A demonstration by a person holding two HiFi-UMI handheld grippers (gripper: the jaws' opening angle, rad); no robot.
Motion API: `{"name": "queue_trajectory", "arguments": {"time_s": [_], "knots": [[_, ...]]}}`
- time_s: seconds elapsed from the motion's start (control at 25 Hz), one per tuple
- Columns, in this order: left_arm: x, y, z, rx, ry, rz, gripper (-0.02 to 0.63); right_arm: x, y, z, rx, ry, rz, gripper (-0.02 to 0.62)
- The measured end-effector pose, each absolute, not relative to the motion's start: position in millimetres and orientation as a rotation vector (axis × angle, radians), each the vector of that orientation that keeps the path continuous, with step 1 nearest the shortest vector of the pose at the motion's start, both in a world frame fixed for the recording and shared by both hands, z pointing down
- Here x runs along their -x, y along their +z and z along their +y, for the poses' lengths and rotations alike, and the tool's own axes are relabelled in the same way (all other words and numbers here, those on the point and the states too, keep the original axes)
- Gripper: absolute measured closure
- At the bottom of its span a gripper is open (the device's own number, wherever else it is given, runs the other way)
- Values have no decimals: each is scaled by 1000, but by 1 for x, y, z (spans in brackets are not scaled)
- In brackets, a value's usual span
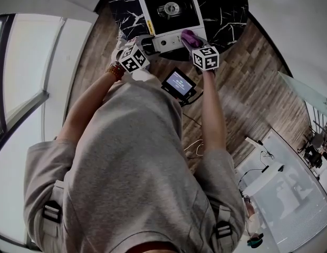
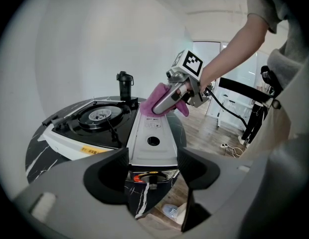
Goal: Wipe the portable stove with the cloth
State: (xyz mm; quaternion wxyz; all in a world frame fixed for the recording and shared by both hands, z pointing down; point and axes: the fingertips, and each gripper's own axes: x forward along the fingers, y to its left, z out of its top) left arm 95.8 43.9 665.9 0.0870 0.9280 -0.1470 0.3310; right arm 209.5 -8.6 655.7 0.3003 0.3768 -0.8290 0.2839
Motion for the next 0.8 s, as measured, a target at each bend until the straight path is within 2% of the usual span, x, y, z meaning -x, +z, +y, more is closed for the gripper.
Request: {"name": "queue_trajectory", "arguments": {"time_s": [0.8], "knots": [[-97, 665, 44, -2763, 975, -444, 321, -172, 657, 5, -775, 837, -2227, 457]]}}
